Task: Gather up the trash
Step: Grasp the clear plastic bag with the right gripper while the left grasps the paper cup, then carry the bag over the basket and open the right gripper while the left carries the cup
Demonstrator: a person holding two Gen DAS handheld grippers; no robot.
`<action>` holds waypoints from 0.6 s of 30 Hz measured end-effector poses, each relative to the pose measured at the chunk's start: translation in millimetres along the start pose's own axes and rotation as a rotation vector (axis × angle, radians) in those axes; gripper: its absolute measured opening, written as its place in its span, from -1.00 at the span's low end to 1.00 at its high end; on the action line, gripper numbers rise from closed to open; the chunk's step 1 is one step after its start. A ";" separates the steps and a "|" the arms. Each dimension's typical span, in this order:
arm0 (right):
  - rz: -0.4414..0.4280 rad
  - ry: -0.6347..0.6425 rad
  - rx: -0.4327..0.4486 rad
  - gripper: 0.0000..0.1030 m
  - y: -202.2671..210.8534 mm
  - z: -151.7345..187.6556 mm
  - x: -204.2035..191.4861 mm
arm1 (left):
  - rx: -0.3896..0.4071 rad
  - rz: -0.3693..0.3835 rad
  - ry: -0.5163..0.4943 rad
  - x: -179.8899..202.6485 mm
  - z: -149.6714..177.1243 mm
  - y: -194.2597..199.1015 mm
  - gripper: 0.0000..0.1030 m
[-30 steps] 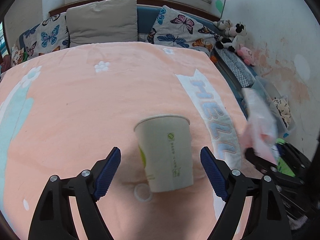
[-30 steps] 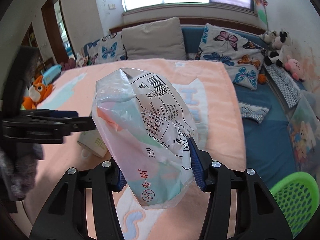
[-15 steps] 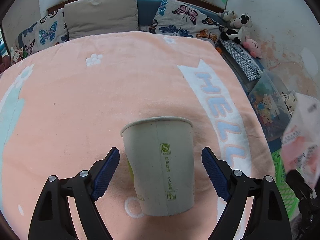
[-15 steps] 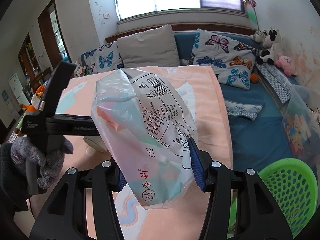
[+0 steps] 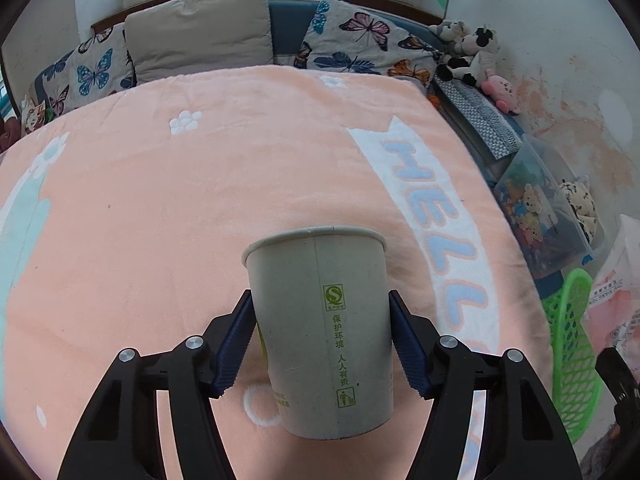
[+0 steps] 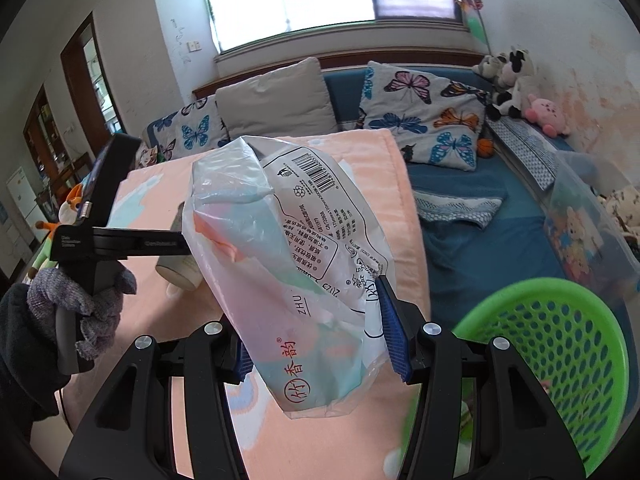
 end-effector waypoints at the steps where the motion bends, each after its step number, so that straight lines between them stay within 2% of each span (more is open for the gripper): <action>1: 0.001 -0.010 0.002 0.03 3.4 2.9 2.3 | 0.008 0.001 -0.008 2.3 2.9 4.6 0.22; 10: 0.024 -0.097 0.024 0.03 30.1 36.7 22.6 | 0.067 0.036 -0.074 25.6 34.5 43.5 0.22; 18: 0.053 -0.177 0.038 0.03 52.2 70.8 44.9 | 0.089 0.079 -0.140 59.8 63.9 66.3 0.22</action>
Point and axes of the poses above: each gripper's, at about its wrist camera, not at the fingertips, and y roughly against the way its jaws point, x to its right, z to its underside, the point moved 1 cm from there along -y, roughly the way its jaws point, and after that the axes turned 15 degrees about -x, right-handed, at the moved point
